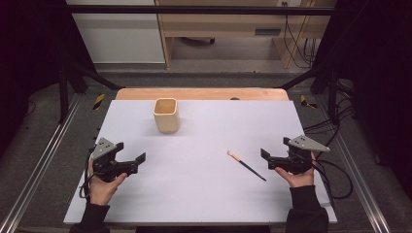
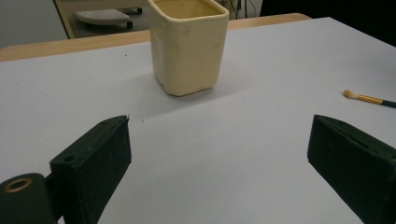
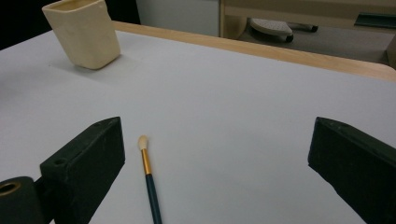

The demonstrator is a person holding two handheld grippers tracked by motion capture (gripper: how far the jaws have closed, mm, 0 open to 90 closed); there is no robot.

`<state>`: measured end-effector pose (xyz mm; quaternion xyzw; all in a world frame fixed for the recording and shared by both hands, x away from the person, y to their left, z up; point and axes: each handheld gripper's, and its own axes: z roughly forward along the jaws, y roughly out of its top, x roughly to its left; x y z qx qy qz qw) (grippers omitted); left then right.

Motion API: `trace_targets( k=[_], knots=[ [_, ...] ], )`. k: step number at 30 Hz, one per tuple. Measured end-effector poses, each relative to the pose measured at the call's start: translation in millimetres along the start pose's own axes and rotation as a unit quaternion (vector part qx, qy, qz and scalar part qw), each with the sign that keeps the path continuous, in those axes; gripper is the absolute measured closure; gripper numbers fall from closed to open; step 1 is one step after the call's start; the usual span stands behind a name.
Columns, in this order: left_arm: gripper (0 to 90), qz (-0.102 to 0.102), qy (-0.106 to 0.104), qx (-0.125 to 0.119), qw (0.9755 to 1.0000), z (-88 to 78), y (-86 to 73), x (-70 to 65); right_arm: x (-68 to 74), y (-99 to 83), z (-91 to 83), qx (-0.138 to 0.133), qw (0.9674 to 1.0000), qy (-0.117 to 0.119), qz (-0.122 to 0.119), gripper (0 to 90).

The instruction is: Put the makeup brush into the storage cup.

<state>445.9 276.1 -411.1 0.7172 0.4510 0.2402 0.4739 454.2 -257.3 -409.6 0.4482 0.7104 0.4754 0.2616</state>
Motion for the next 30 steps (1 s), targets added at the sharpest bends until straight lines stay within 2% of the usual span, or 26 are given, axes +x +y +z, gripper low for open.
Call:
trace_targets(
  k=[15,16,20,30],
  knots=[
    [6.1,-0.007,0.006,0.014,0.9999,4.1,-6.3,2.1,5.9,3.9,-1.1,0.025,0.9996,0.001,-0.01,5.5],
    [6.1,-0.005,0.007,0.021,0.9997,5.5,-6.9,1.7,6.8,4.4,-0.7,0.028,0.9995,0.002,-0.014,5.8],
    [6.0,-0.003,0.006,0.021,0.9998,6.5,-6.9,-0.1,9.6,6.0,0.6,0.036,0.9991,0.003,-0.024,6.1],
    [6.3,0.001,0.003,0.028,0.9996,9.6,-8.7,-2.8,11.8,7.1,3.0,0.049,0.9983,0.006,-0.029,8.7]
  ],
)
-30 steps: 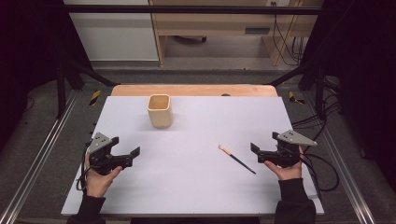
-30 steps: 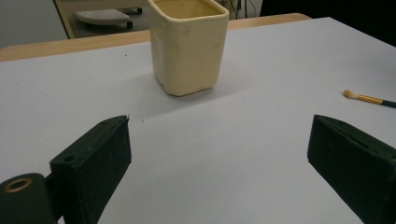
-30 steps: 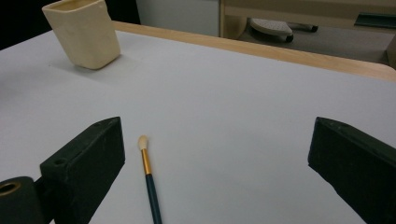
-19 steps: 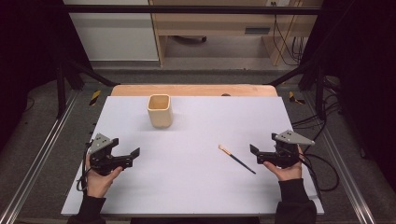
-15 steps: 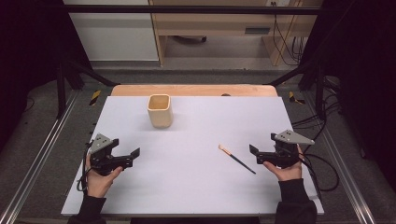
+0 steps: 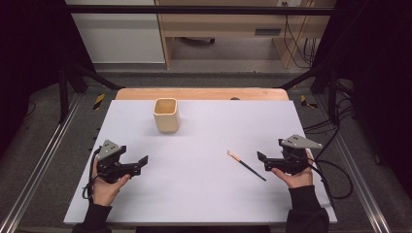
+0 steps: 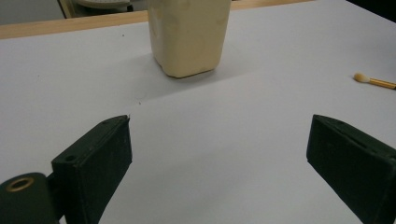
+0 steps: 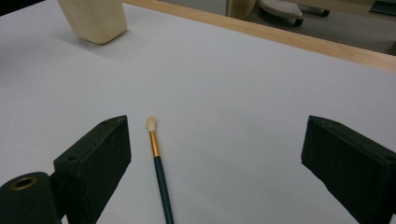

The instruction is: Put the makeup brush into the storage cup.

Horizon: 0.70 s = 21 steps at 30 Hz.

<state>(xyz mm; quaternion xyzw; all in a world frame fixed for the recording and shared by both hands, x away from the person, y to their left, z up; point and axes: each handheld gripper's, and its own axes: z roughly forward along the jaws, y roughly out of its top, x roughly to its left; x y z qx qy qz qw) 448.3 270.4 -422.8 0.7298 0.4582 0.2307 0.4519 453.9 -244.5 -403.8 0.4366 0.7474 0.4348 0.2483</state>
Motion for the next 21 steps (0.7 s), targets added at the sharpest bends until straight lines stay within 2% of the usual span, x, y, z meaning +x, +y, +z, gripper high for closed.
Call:
trace_targets(
  k=[7,11,13,14,20,21],
  knots=[
    [6.4,0.001,0.0,0.0,1.0,-0.4,-0.3,-0.1,5.5,3.3,3.0,0.023,0.9996,-0.004,-0.018,11.4],
    [6.5,0.002,-0.001,0.002,1.0,-0.6,-0.7,0.0,11.8,8.3,6.1,0.049,0.9982,-0.002,-0.035,14.1],
    [6.5,0.002,-0.001,0.004,1.0,0.0,-1.0,-0.4,12.9,9.5,7.1,0.051,0.9978,-0.001,-0.043,15.9],
    [6.5,0.004,-0.001,0.006,1.0,0.5,-1.4,-0.8,15.3,12.0,9.1,0.055,0.9973,0.006,-0.049,18.5],
    [6.5,0.01,0.0,0.01,0.9999,1.2,-1.9,-1.5,20.8,19.1,16.9,0.078,0.9946,0.014,-0.067,22.9],
    [6.5,0.01,0.0,0.012,0.9999,1.5,-2.1,-1.6,23.1,22.4,21.4,0.094,0.9923,0.018,-0.078,24.3]
  ],
)
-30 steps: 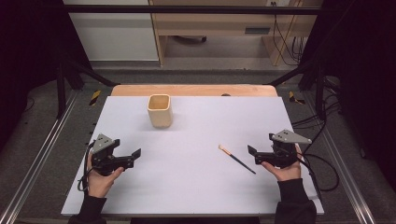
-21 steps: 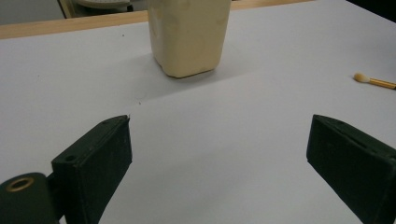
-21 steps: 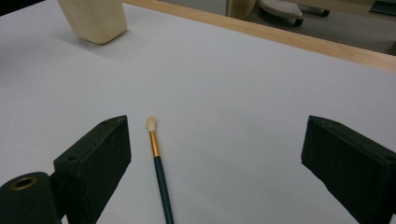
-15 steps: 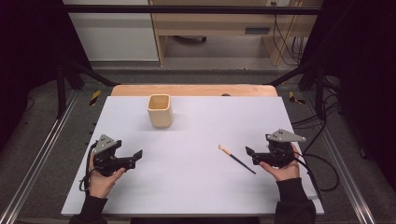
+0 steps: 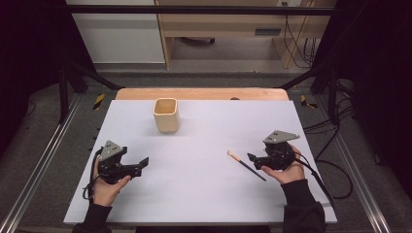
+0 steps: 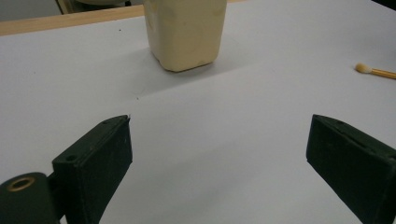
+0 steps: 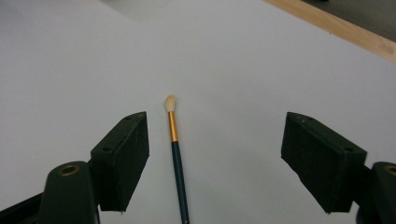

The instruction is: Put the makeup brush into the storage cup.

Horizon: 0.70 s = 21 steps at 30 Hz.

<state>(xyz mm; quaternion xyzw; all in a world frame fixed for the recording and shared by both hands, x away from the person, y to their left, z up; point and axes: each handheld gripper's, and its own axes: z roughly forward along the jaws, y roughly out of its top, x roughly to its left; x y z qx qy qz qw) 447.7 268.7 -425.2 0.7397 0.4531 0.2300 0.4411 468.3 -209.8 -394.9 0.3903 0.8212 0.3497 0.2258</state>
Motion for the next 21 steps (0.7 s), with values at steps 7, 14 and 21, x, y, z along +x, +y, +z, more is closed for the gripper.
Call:
trace_targets(
  k=[7,14,21],
  knots=[
    [6.6,0.004,0.0,0.003,1.0,0.8,-0.3,-0.8,3.1,7.1,13.9,0.047,0.9988,0.009,-0.015,29.7],
    [6.8,0.005,-0.001,0.003,1.0,0.6,-0.4,-0.9,5.9,8.3,25.8,0.083,0.9961,0.016,-0.023,33.9],
    [6.8,0.008,-0.002,0.007,0.9999,1.9,-0.8,-1.7,8.7,8.6,40.0,0.13,0.9907,0.026,-0.033,39.8]
  ],
)
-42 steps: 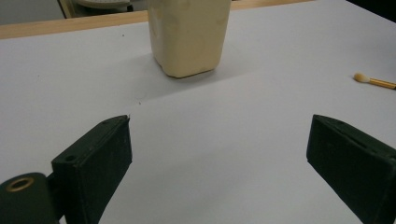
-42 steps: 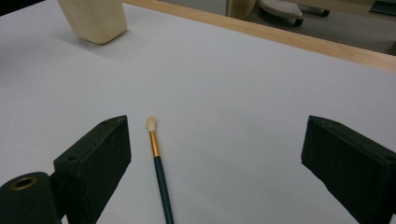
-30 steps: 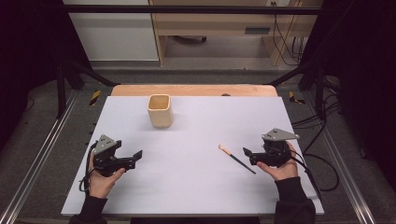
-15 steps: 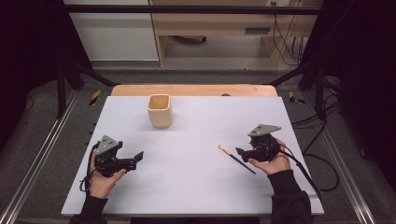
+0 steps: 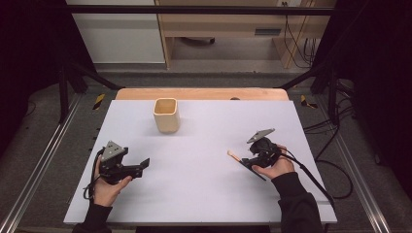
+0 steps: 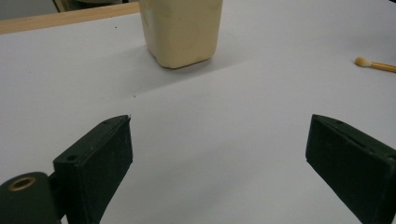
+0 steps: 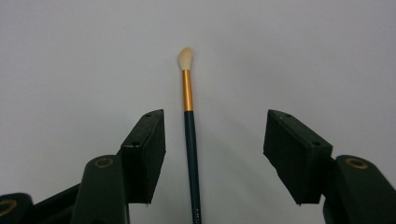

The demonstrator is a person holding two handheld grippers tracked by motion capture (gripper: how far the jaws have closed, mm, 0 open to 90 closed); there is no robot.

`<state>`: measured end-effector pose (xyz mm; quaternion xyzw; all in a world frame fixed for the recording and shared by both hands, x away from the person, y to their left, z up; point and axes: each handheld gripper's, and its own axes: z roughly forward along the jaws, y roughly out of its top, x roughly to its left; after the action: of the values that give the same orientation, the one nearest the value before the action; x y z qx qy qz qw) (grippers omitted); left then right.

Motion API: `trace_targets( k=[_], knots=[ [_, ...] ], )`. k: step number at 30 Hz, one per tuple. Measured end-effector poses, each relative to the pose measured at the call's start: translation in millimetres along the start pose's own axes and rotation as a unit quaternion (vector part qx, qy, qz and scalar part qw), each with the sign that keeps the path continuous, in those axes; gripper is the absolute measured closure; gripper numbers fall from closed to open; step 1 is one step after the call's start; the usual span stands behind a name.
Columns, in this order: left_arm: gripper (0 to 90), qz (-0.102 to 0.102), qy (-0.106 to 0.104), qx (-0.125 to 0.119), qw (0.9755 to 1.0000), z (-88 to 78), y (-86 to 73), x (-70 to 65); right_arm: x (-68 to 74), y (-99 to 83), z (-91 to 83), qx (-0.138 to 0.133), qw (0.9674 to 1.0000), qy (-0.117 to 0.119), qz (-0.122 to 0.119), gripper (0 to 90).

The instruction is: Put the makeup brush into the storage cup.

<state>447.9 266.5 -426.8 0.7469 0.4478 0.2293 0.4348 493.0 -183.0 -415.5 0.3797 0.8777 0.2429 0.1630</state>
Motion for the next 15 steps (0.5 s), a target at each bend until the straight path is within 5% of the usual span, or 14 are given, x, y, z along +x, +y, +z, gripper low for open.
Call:
trace_targets(
  k=[15],
  knots=[
    [6.8,0.007,-0.001,0.014,0.9999,4.6,-1.8,-1.6,-1.3,1.2,18.5,0.052,0.9984,0.018,-0.017,49.4]
  ],
)
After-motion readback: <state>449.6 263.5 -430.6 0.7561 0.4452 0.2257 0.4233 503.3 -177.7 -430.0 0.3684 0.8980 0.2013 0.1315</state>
